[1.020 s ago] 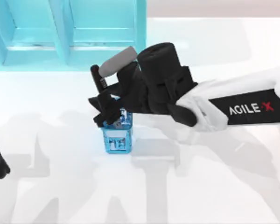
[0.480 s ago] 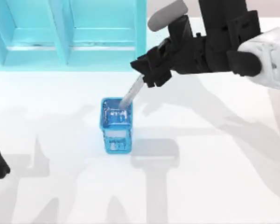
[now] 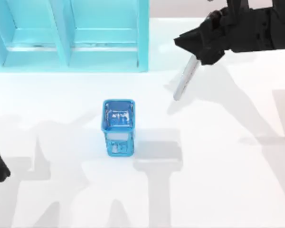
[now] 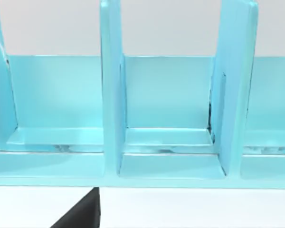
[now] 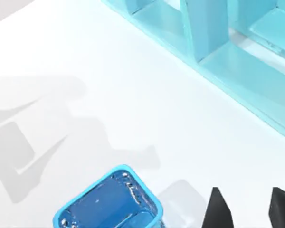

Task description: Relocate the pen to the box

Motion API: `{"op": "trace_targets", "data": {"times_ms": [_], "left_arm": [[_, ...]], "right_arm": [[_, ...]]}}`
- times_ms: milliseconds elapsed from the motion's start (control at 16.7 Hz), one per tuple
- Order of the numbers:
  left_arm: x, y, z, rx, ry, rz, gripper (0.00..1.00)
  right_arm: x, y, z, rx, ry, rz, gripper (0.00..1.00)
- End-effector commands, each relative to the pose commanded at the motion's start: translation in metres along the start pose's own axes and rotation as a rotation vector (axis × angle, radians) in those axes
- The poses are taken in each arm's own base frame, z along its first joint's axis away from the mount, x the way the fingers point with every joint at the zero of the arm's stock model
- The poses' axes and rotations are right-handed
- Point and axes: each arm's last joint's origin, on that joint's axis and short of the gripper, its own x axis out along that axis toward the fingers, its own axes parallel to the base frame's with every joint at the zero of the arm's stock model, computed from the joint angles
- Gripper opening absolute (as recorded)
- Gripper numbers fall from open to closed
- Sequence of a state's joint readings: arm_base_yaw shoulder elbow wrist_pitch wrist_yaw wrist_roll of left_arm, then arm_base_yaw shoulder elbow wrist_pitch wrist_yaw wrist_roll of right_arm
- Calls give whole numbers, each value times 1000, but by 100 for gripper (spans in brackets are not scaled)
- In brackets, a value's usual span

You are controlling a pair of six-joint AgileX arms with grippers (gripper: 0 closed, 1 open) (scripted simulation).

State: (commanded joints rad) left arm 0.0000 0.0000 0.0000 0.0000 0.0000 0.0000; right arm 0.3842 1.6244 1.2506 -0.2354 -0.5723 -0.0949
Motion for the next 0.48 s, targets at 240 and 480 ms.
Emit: {"op": "trace_targets", "data": {"times_ms": [240,480], "left_arm": [[0,0,0,0,0,0,100],[0,0,0,0,0,0,100]], "right_arm": [[-1,-2,0,-2,3,-4,0],[-42,-37,-8,-2,21,-96,0]]}}
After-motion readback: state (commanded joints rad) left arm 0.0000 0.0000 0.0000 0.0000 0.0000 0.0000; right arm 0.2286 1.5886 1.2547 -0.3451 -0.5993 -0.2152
